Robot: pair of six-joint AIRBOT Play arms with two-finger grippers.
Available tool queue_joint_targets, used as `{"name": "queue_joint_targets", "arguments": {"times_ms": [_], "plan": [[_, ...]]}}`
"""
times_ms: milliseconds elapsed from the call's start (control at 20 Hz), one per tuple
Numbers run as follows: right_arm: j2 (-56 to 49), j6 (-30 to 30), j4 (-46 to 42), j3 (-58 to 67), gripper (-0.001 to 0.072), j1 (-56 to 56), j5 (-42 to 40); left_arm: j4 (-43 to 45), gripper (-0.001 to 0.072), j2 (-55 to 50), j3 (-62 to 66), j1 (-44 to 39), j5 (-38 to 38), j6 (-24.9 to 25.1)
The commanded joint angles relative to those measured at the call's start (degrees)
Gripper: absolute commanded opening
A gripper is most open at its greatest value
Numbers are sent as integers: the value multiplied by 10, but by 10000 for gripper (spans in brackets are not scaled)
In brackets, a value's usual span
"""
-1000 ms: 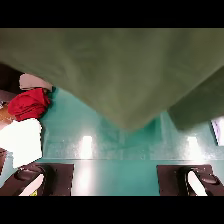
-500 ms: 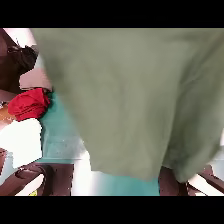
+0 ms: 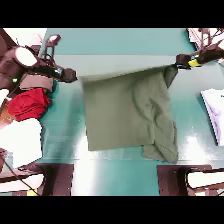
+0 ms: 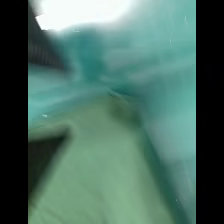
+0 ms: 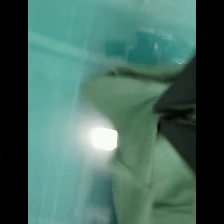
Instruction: Fold the shirts.
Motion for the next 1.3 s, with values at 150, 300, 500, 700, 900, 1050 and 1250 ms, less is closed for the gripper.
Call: {"name": "queue_joint_targets", "arguments": {"times_ms": [150,300,500,700,900,1050,1250], "plan": [[-31,7,14,79,399,-23,59,-7,502,-33,68,25,-34,-3],[43,2,14,18,377,-59,108,-25,502,-7,63,74,-157,8],[177,2,14,-143,377,-107,110,-78,503,114,-141,103,-146,23],[278,2,14,-268,377,-135,100,-233,502,226,-401,103,-135,67],[340,2,19,-326,377,-133,75,-241,502,256,-511,88,-122,68],[366,3,30,-331,377,-131,77,-240,502,256,-523,10,-63,62],[399,3,29,-331,377,-131,81,-235,503,240,-543,-38,-2,7]]}}
